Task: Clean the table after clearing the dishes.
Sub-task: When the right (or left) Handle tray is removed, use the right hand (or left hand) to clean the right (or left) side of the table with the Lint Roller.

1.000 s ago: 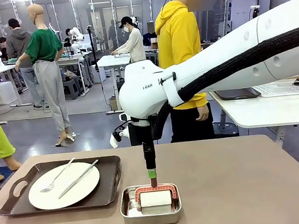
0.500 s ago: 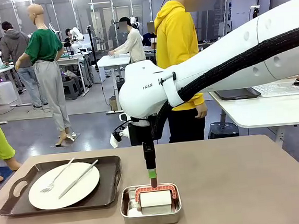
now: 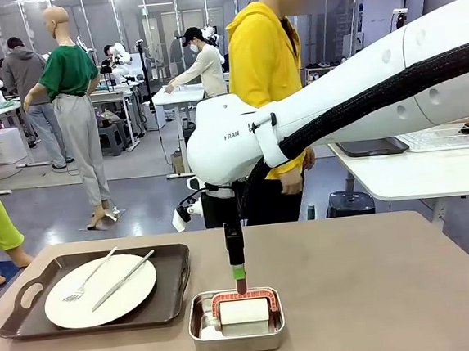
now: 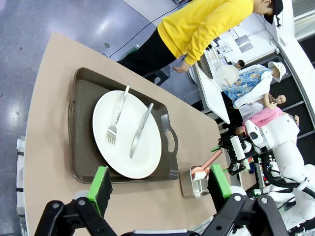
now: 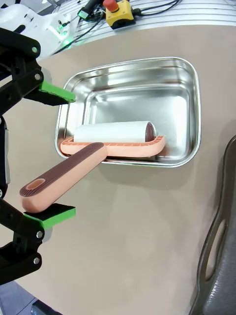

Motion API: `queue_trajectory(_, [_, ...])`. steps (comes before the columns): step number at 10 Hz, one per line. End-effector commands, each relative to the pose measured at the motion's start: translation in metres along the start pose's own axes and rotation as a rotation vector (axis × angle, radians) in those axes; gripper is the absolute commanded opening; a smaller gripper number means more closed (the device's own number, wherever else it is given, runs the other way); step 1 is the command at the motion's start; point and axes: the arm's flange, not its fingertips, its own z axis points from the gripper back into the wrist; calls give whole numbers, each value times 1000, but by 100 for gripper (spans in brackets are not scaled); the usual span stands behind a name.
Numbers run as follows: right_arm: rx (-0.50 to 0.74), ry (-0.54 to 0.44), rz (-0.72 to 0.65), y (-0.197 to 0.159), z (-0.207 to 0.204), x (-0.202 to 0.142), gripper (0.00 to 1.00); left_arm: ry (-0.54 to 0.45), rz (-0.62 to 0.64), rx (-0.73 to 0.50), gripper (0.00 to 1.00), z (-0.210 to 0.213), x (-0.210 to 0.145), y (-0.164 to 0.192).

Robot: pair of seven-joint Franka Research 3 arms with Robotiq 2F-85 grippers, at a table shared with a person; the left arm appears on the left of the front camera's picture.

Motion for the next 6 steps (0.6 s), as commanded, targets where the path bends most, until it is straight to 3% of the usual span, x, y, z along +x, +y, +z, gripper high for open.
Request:
queue_trajectory(1, [0,0,0,0,0,0,100,2,-13,0,100,2,0,2])
queue_trajectory(2, [-6,-80,-120,-11,31,-28,100,2,-13,0,100,2,0,2])
queue_trajectory(3, [63,-261,-203,-18,51,-56,100,2,-13,0,100,2,0,2])
queue_trajectory(6, [231,-581,-556,-23,52,-157,100,2,-13,0,100,2,0,2])
